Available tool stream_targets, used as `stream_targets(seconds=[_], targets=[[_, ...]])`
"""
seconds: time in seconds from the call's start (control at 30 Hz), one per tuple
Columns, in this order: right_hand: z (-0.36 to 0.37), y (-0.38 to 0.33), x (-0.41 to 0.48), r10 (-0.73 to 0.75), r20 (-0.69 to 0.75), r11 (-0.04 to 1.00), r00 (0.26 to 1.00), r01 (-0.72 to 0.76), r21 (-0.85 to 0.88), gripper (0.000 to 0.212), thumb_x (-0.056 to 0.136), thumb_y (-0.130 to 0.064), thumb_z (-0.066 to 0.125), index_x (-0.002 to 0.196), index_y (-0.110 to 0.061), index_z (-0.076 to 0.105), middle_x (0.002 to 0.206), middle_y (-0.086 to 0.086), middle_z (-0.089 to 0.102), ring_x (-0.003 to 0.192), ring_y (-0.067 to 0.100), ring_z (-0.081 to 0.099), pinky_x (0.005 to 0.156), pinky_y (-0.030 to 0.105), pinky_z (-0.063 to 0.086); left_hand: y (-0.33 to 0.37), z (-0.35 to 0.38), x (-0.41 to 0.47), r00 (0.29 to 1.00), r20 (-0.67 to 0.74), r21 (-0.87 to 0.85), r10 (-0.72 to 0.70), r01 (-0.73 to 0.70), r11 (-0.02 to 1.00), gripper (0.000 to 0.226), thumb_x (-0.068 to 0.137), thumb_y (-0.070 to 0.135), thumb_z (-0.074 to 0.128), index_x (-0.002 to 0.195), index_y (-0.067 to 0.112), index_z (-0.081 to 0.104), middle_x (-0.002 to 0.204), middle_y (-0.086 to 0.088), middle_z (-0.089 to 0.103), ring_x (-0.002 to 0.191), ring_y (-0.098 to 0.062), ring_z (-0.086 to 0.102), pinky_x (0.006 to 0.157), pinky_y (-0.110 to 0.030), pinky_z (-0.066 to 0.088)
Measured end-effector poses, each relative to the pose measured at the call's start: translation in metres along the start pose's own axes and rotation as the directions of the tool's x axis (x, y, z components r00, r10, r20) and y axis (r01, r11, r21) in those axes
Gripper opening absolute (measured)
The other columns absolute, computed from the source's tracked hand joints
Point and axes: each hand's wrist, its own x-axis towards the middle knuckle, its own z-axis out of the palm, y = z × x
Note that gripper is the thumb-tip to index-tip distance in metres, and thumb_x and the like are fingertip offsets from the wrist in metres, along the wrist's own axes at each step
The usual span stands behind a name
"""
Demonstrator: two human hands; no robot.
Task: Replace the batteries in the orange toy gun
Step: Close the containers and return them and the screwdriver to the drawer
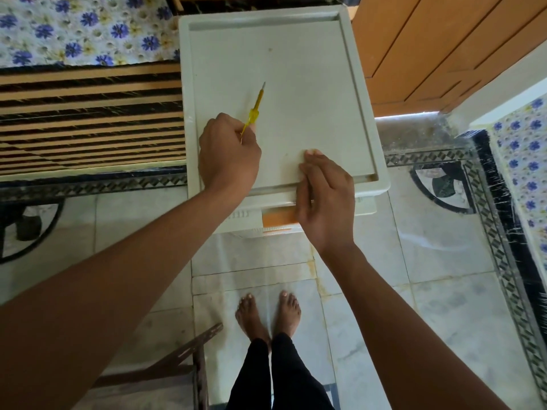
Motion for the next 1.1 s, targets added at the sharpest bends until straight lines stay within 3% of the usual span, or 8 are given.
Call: stream_targets(seconds=[0.17,0.33,0.47,0.57,0.67,0.83,1.0,1.1], targets=[[0.001,0.003,-0.001,-0.011,-0.005,1.0,1.0,0.011,-0.006,0.024,0.096,-0.007,0.057,0.11,0.0,0.075,0.127,0.013,0.073,0.128,0.029,0.065,0.105,0.047,0.05,-0.029,-0.036,-0.075,0.981,0.033,-0.246,0.192,-0.178,0.953,0.01,0.1,0.024,0.066,0.099,0.014,0.066,0.093,-0.002,0.067,0.078,0.0,0.059,0.069,-0.01,0.044],[0.002,0.001,0.0,-0.007,-0.023,1.0,1.0,0.007,-0.019,0.023,0.094,-0.005,0.058,0.109,-0.002,0.075,0.125,0.011,0.074,0.126,0.027,0.067,0.103,0.044,0.051,-0.083,-0.065,-0.168,0.942,0.248,-0.245,0.225,-0.164,0.956,0.002,0.097,0.011,0.069,0.098,0.012,0.068,0.085,0.003,0.064,0.076,-0.005,0.061,0.065,-0.014,0.043],[0.002,0.001,-0.001,-0.017,-0.022,0.998,1.0,0.016,-0.053,0.027,0.094,-0.009,0.055,0.111,-0.004,0.075,0.128,0.01,0.073,0.128,0.026,0.065,0.102,0.042,0.049,-0.132,-0.052,-0.205,0.933,0.36,-0.11,-0.001,0.044,0.993,0.005,0.095,0.012,0.072,0.091,0.012,0.069,0.08,0.006,0.066,0.075,-0.004,0.062,0.063,-0.009,0.041],[0.003,-0.004,-0.004,-0.054,0.004,0.99,0.999,0.054,-0.129,0.032,0.097,-0.013,0.05,0.117,-0.006,0.074,0.134,0.011,0.069,0.134,0.027,0.061,0.1,0.042,0.046,-0.152,-0.021,-0.196,0.921,0.33,-0.005,-0.21,0.224,0.975,0.009,0.096,0.014,0.07,0.088,0.016,0.067,0.081,0.001,0.067,0.075,-0.013,0.063,0.064,-0.023,0.042],[0.004,-0.003,-0.014,-0.105,0.033,0.98,0.994,0.109,-0.169,0.036,0.101,-0.019,0.048,0.125,-0.008,0.072,0.143,0.012,0.064,0.14,0.027,0.056,0.1,0.044,0.043,-0.155,0.015,-0.166,0.911,0.273,0.017,-0.31,0.318,0.948,0.012,0.101,0.016,0.063,0.093,0.007,0.069,0.083,0.0,0.064,0.08,-0.018,0.059,0.065,-0.018,0.033],[0.012,-0.004,-0.021,-0.1,-0.025,0.966,0.995,0.091,-0.243,0.041,0.106,-0.031,0.042,0.128,-0.012,0.072,0.146,0.009,0.062,0.14,0.026,0.055,0.102,0.046,0.042,-0.152,0.064,-0.118,0.838,0.292,-0.127,-0.462,0.513,0.849,0.021,0.102,0.023,0.064,0.099,0.003,0.067,0.087,-0.011,0.075,0.053,-0.015,0.071,0.045,-0.018,0.048],[0.019,-0.001,-0.021,-0.113,-0.097,0.965,0.989,0.085,-0.25,0.041,0.103,-0.03,0.045,0.124,-0.011,0.074,0.142,0.01,0.066,0.134,0.028,0.06,0.101,0.048,0.043,-0.16,0.097,-0.091,0.792,0.288,-0.2,-0.539,0.6,0.775,0.015,0.1,0.011,0.063,0.106,-0.001,0.07,0.101,-0.013,0.076,0.064,-0.026,0.077,0.041,-0.014,0.048],[0.022,-0.002,-0.021,-0.117,-0.128,0.965,0.985,0.083,-0.248,0.041,0.101,-0.031,0.045,0.121,-0.011,0.076,0.139,0.011,0.068,0.132,0.029,0.062,0.1,0.049,0.045,-0.166,0.113,-0.074,0.762,0.189,-0.352,-0.62,0.642,0.682,0.022,0.097,0.004,0.061,0.118,-0.005,0.063,0.106,-0.012,0.071,0.072,-0.033,0.078,0.047,-0.024,0.059]])
